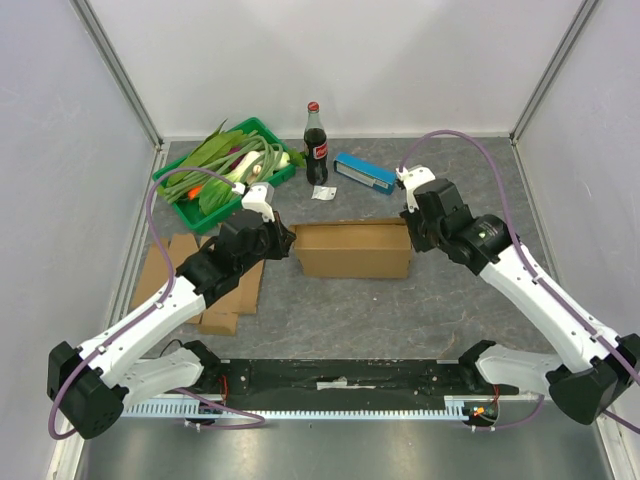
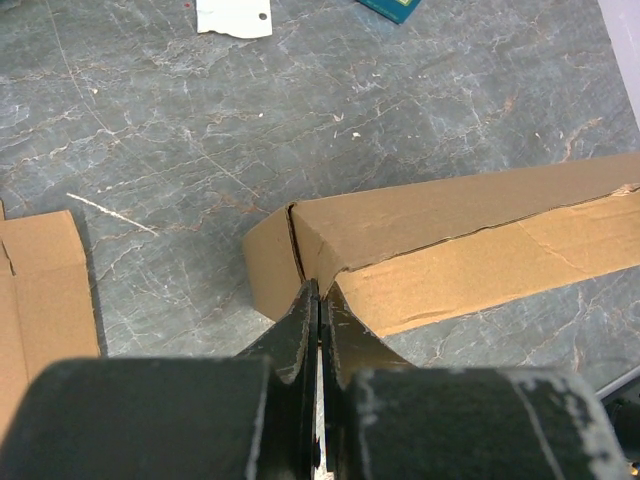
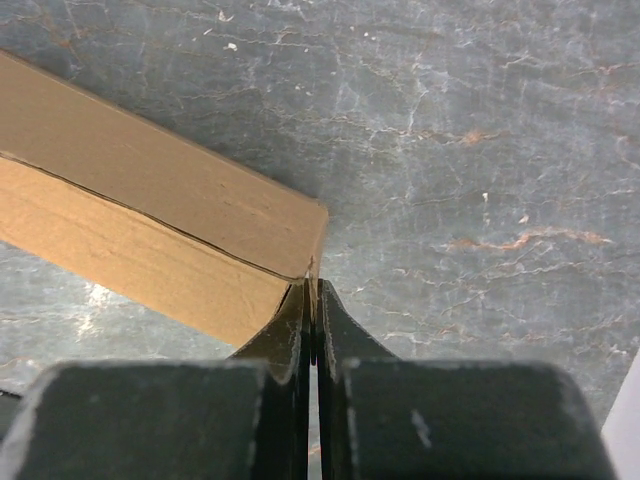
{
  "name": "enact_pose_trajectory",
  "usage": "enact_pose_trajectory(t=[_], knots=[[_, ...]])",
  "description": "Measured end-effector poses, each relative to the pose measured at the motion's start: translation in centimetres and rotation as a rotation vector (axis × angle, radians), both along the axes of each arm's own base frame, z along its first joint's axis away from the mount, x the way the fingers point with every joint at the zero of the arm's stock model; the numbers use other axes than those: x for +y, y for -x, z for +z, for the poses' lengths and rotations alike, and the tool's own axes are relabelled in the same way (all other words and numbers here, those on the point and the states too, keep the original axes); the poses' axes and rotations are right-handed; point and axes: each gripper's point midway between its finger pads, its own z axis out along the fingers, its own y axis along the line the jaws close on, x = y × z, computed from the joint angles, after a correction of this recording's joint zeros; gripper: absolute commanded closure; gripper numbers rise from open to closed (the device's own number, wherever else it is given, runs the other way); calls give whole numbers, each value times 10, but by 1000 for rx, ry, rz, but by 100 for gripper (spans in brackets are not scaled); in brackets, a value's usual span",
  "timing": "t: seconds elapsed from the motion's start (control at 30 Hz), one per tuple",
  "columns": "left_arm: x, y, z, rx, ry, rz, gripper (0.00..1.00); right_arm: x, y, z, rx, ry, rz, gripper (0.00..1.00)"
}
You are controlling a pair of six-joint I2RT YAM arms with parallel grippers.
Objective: Fold the paper box
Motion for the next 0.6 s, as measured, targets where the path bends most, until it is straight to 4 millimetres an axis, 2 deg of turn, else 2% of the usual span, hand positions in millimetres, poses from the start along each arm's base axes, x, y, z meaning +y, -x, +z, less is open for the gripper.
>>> enact_pose_trajectory(t=[0.17, 0.33, 0.6], knots=[[1, 0, -1, 5, -6, 5, 98, 6, 4, 3, 79, -36, -28, 100], [4, -1, 0, 9, -14, 14, 98, 11, 15, -6, 175, -91, -61, 100], [5, -2, 0, 9, -17, 18, 98, 17, 26, -11, 271, -288, -145, 100]])
